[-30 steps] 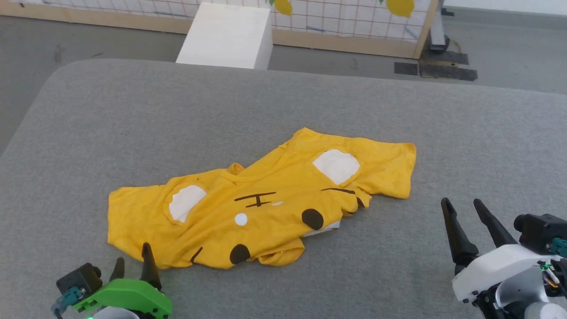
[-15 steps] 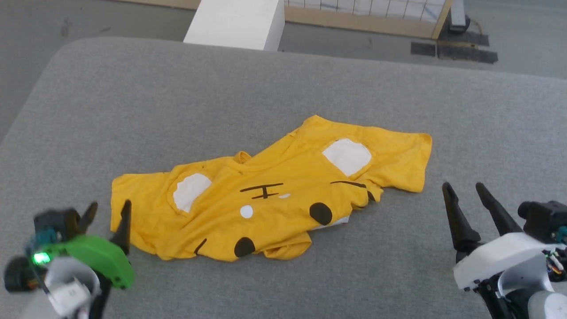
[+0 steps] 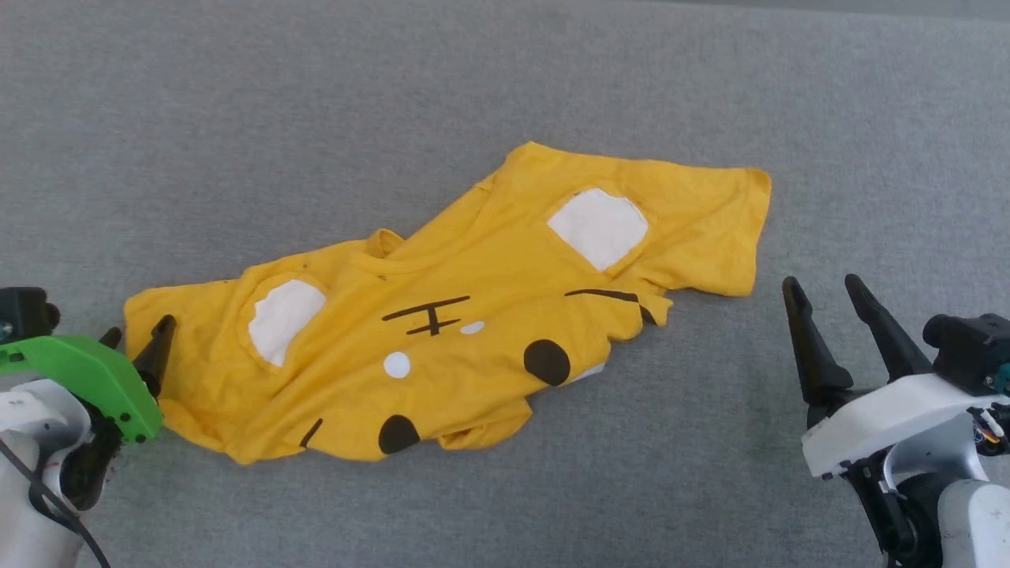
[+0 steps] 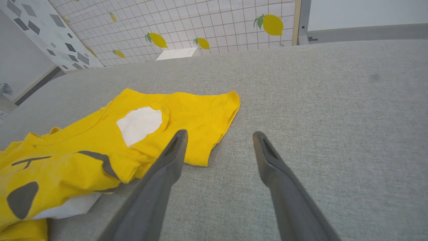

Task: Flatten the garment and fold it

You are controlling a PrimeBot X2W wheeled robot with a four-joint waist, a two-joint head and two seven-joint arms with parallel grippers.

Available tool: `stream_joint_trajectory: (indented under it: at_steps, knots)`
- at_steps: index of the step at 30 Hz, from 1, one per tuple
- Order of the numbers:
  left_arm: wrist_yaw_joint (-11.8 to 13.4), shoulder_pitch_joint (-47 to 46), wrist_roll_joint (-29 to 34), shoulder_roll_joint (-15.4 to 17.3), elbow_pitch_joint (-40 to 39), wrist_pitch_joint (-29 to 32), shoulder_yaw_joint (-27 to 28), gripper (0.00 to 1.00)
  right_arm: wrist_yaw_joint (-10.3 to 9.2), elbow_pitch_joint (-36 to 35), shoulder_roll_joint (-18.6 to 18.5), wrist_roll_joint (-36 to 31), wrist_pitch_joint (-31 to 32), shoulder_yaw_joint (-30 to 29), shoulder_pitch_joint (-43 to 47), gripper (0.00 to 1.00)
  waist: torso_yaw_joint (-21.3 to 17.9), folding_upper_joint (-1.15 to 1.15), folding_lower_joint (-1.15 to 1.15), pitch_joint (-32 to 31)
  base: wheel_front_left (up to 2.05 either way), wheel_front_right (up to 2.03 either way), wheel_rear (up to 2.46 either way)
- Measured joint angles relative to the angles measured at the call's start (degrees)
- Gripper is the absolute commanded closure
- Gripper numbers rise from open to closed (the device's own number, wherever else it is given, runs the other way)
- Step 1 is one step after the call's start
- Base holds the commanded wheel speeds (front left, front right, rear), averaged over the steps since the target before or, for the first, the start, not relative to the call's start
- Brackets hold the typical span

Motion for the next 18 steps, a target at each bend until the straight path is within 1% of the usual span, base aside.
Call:
stream_joint_trajectory:
  at_steps: [2,10,11,12,16,18]
  knots:
    - [-0.05,-0.44,-0.93,-0.11,0.80,0.58,0.43,0.00,0.00,0.08,0.00,-0.03,-0.36,0.03,-0.47,0.00,-0.61,0.00,0.00,1.07,0.00,0.00,0.00]
    - [0.08,-2.01,-1.54,0.53,2.03,2.15,1.07,0.00,0.00,0.13,-0.01,-0.51,-0.41,0.07,-1.01,0.00,-2.26,0.00,0.00,2.97,0.00,0.00,0.00]
    - [0.11,-2.16,-1.55,0.67,2.18,2.81,0.83,0.44,0.00,0.13,0.00,-0.55,-0.40,0.11,-1.05,0.00,-2.28,0.00,0.00,2.94,0.00,0.00,0.00]
    - [0.11,-2.29,-1.69,0.83,2.22,3.48,0.64,1.00,0.00,0.13,0.00,-0.56,-0.33,0.10,-1.07,0.00,-2.26,0.00,0.00,2.84,0.00,0.00,0.00]
    - [0.05,-2.38,-1.85,0.87,1.65,4.49,-0.36,1.00,0.00,0.07,0.00,-1.21,0.22,0.32,-1.60,0.00,-1.95,0.00,-0.01,2.30,0.00,0.00,0.00]
    - [0.11,-2.35,-0.79,0.73,1.01,3.07,-1.07,1.00,0.00,0.24,-0.02,-4.98,1.05,1.47,-6.42,0.00,-1.49,0.00,-0.01,1.93,0.00,0.00,0.00]
